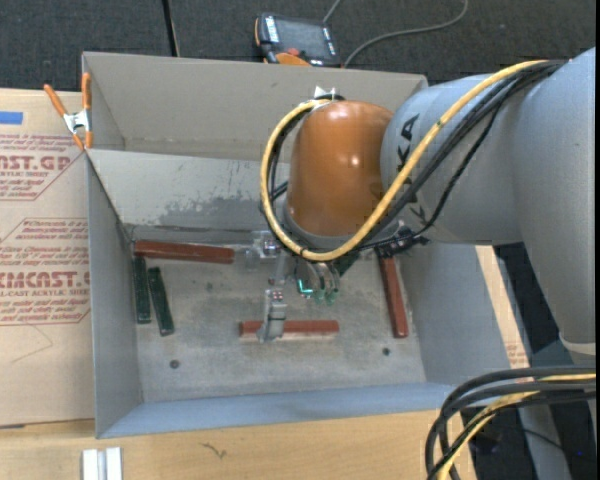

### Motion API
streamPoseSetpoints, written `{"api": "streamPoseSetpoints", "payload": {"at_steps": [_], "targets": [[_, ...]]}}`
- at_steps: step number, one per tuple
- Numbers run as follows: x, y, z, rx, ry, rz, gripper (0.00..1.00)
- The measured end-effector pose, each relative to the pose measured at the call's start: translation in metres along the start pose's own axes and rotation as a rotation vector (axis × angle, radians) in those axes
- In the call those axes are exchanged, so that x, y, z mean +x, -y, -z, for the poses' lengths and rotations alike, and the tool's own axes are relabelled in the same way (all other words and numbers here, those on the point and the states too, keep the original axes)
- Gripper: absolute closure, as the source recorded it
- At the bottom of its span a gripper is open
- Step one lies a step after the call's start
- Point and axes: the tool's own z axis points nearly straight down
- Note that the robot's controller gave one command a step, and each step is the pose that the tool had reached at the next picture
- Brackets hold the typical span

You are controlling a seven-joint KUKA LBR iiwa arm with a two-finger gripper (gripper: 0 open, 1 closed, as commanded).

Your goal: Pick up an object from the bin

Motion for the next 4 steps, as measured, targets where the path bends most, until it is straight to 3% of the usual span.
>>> {"api": "streamPoseSetpoints", "payload": {"at_steps": [1,2,4], "targets": [[0.0104,0.0457,-0.0955,0.002,-0.001,-0.006,0.00],[0.0100,0.0446,-0.0956,-0.001,0.008,-0.005,0.00],[0.0094,0.0428,-0.0955,-0.002,0.008,-0.005,0.00]]}}
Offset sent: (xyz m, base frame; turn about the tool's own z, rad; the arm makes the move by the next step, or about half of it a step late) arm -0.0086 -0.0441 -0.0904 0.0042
